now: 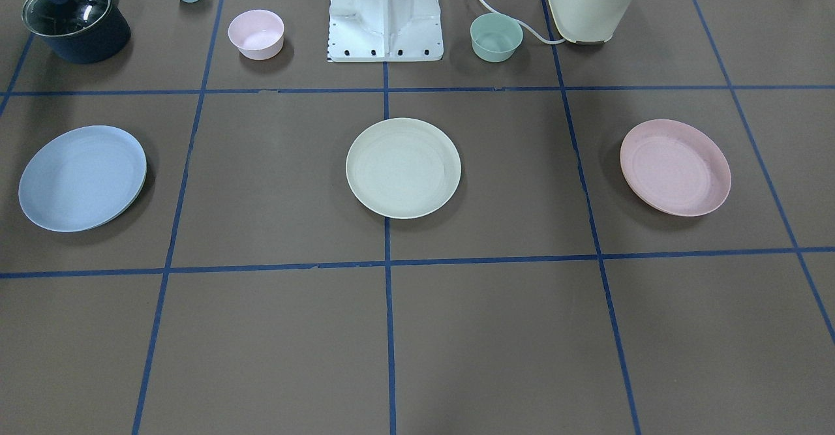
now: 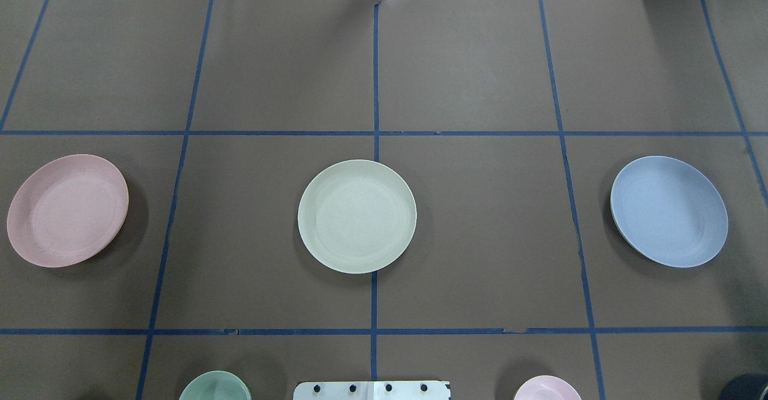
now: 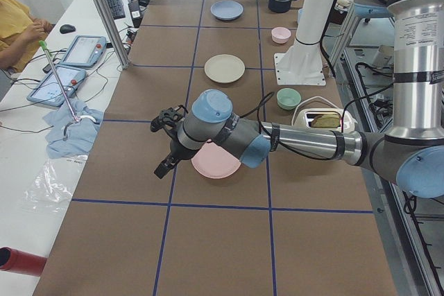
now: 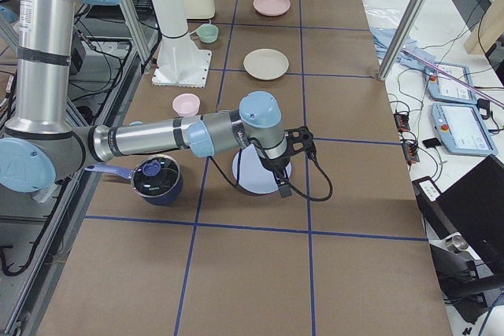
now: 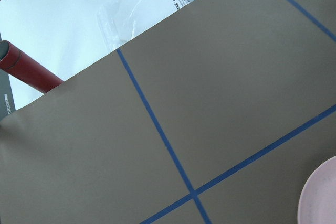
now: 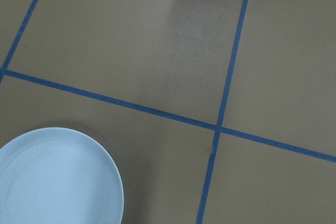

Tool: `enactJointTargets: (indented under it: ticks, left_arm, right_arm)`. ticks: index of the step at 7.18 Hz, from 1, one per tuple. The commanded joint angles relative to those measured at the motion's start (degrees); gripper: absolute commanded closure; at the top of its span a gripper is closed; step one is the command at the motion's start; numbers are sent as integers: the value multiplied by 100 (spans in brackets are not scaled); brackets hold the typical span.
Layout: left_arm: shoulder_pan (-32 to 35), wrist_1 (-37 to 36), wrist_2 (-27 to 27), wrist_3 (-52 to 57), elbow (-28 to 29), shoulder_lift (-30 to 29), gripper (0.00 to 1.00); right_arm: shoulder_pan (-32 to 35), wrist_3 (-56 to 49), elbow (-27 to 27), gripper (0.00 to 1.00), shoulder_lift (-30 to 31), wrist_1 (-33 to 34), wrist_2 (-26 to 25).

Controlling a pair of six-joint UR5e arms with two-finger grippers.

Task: Stack three plates with pink and blue
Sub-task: 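Move the left gripper toward the pink plate's rim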

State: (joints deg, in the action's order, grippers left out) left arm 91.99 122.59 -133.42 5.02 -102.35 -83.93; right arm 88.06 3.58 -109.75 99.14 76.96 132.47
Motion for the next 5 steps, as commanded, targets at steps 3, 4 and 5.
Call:
enactJointTargets:
  ticks: [3,4,5]
  left_arm:
    - [-1326,1913,-558,-1758,163,948,0]
    - [-1994,2622,491,-2864,320,1027,0]
    - [-2514,3482,1076,-3527,852,1019,0]
  right_arm:
    - [-518,1013,-2,0,70,-858,-55]
    - [-518,1005,-2,0,105,-867,-46]
    - [-518,1004,-2,0,158,-919,-46]
